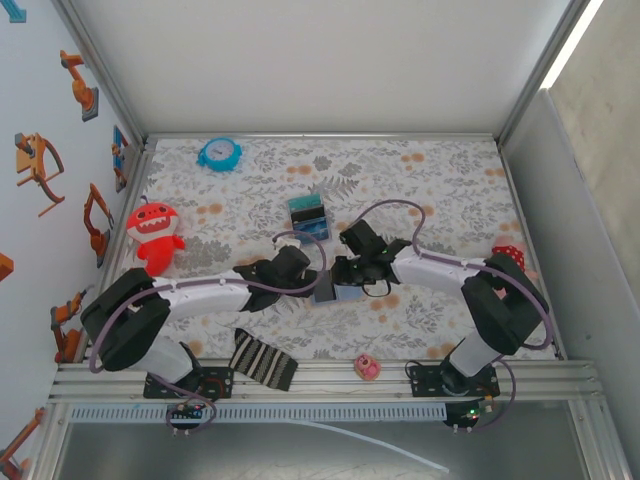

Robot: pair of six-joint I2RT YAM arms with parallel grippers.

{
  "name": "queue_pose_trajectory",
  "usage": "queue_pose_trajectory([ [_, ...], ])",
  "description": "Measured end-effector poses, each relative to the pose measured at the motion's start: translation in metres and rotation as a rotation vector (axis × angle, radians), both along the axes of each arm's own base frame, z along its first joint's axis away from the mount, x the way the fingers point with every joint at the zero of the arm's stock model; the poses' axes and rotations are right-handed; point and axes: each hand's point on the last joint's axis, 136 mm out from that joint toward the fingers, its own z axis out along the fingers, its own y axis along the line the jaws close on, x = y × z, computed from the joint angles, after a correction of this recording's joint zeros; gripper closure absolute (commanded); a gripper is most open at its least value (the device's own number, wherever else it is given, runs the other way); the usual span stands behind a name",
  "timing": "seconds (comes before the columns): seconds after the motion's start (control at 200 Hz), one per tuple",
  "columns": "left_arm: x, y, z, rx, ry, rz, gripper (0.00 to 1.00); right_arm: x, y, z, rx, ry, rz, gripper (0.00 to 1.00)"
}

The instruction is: Take the credit cards out of the card holder

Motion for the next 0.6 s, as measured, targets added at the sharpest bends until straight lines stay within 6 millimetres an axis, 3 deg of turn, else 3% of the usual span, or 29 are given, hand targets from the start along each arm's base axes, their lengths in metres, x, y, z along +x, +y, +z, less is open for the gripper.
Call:
queue_pose_trajectory([
  [0.295,-0.004,0.000,-0.013,0.021,0.035,-0.010,0.03,-0.005,0.002,-0.010,0.073,0.051,-0.016,0.79],
  [0.601,-0.006,-0.001,-0.020,0.042,0.054,-0.018,0.03,-0.006,0.006,-0.019,0.136,0.076,-0.027,0.82],
])
